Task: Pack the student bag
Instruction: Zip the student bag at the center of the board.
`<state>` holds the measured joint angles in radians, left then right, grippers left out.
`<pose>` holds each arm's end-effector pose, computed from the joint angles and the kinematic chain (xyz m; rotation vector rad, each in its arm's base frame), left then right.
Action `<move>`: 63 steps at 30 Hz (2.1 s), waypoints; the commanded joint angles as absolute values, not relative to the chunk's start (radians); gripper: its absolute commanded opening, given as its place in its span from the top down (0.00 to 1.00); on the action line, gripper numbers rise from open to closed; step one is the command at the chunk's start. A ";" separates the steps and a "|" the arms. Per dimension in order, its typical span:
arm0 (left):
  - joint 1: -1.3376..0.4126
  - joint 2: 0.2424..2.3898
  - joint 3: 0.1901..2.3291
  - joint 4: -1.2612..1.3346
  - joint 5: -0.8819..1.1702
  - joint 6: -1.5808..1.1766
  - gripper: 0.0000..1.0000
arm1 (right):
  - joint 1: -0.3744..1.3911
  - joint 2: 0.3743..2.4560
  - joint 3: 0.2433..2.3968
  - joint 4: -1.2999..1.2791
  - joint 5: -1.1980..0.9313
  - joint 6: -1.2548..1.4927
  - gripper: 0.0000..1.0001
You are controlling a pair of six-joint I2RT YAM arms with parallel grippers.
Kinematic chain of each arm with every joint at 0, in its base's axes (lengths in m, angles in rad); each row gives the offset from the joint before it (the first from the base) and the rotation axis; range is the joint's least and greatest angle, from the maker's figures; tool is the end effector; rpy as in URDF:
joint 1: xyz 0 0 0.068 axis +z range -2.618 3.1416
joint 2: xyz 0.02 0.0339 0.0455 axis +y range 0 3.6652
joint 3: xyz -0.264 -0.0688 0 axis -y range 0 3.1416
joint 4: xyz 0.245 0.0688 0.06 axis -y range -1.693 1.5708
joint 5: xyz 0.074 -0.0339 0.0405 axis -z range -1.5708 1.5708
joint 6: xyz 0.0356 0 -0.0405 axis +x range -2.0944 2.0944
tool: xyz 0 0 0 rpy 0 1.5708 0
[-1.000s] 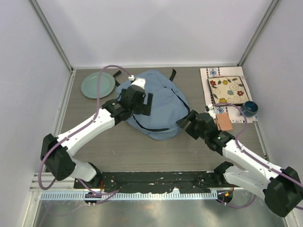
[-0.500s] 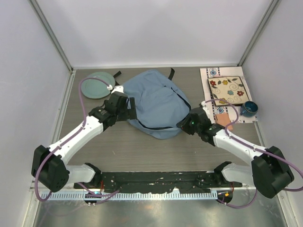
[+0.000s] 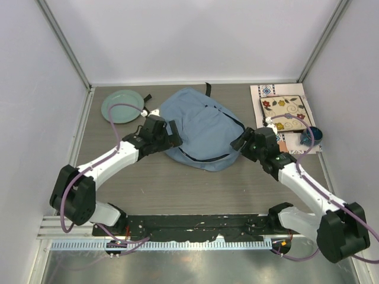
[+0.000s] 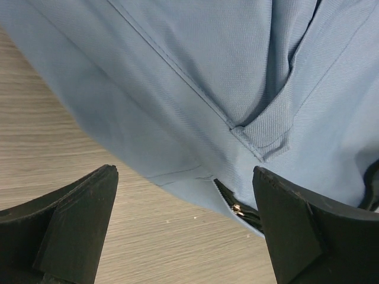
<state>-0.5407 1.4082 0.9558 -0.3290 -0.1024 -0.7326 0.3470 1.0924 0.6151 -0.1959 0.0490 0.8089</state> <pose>0.2604 -0.1521 0.2438 -0.2813 2.3872 -0.4961 0.2162 0.0763 0.2203 0.5541 2.2376 0.5591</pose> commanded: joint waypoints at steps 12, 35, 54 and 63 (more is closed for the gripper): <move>-0.551 1.465 0.834 -0.058 -0.029 -1.032 0.08 | 0.507 1.048 0.770 -0.224 -0.032 0.668 0.31; -0.552 1.460 0.845 -0.061 -0.071 -1.005 0.59 | 0.699 1.519 1.049 -0.161 -0.333 0.267 0.45; -0.552 1.456 0.838 -0.046 -0.060 -0.991 0.64 | 0.721 1.606 1.066 -0.130 -0.344 0.212 0.51; -0.552 1.456 0.828 -0.043 -0.060 -0.988 0.65 | 0.719 1.563 1.034 -0.058 -0.290 0.262 0.48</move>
